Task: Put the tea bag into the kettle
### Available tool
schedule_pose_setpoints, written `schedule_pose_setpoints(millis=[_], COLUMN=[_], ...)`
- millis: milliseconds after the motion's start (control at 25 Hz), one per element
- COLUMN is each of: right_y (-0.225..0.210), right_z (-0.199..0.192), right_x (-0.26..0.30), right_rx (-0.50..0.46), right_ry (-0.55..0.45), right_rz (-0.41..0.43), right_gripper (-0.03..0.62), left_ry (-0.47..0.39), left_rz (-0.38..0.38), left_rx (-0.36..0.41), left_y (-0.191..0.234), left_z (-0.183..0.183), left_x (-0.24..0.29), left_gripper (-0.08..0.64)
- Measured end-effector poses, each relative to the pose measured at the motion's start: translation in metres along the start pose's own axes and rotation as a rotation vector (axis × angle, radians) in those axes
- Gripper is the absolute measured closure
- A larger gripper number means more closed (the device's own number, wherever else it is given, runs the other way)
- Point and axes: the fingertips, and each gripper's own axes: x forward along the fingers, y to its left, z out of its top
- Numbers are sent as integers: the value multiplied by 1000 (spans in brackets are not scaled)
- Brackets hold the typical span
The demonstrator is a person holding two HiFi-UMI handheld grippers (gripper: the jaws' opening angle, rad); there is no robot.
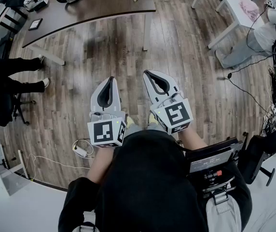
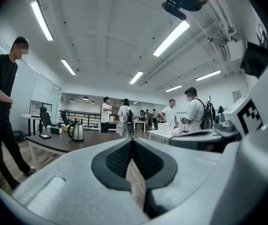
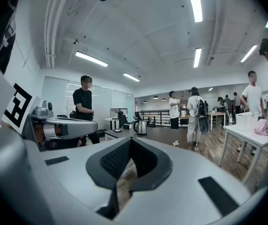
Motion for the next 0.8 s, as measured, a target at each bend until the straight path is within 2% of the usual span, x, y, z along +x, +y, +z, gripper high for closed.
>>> schedule_pose_setpoints(millis=[280,600,800], right_y=[4,16,43], right_z=[4,16,20], right_x=[9,33,52], right_rx=[-4,43,23], right_ry=[1,-20,-12], right_rz=[1,-16,-3], right_gripper=[588,588,588], left_ry=[-15,-26,-34], left_rz=[-2,-7,-17], left_rx=[16,-8,-37], left_y=[10,49,77], left_z=[5,6,4], left_x=[1,2,-6], left_gripper=[557,557,557])
